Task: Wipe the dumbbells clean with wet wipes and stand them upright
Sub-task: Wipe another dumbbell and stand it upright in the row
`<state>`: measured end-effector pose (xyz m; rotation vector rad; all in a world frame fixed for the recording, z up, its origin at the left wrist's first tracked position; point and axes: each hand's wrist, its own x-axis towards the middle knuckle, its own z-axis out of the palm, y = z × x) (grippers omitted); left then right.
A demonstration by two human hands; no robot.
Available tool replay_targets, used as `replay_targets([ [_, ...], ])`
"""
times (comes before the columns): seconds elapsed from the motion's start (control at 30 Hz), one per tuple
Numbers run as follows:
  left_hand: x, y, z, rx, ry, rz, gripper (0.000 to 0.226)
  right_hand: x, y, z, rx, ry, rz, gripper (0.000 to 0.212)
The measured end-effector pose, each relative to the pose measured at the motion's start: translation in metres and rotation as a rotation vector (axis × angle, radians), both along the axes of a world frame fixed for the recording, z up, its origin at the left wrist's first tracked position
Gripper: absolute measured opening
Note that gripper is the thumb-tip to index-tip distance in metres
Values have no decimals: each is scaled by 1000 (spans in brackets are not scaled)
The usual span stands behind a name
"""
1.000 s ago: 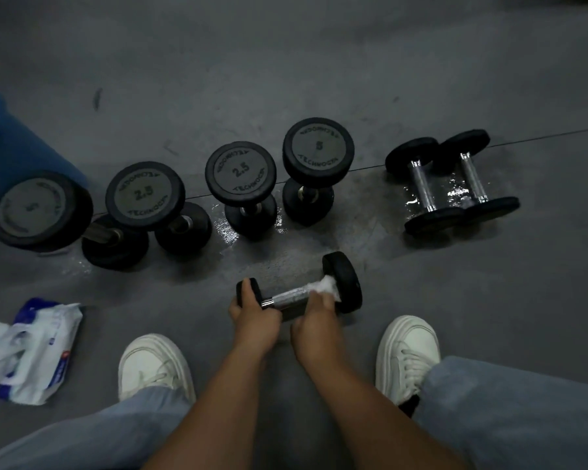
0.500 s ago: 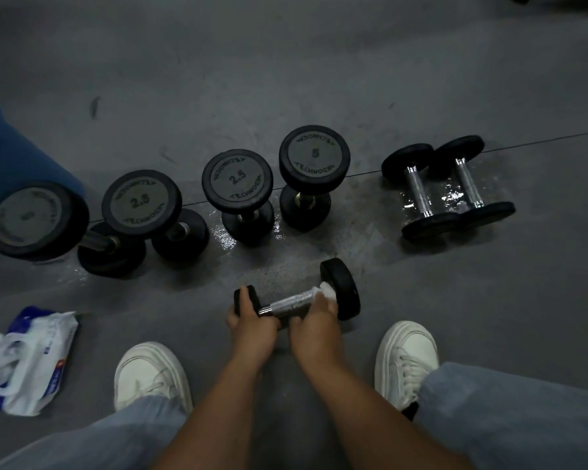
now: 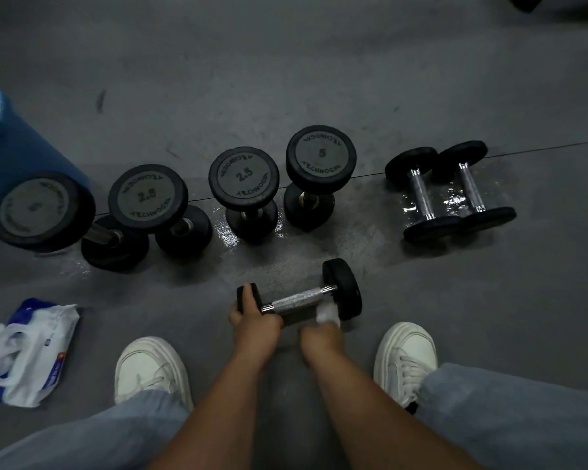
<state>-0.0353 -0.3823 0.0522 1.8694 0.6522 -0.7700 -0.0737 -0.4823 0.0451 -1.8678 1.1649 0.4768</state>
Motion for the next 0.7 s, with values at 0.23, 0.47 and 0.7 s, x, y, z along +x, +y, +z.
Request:
replay_targets([
  [0.23, -1, 0, -1, -8, 16, -8, 93, 13, 6, 18, -145, -178, 152, 66],
  [0.47, 3, -1, 5, -27, 13, 25, 87, 30, 3, 27, -197, -139, 284, 61],
  [0.7, 12, 1, 15, -169, 54, 192, 79, 12, -4, 20, -291, -40, 519, 45],
])
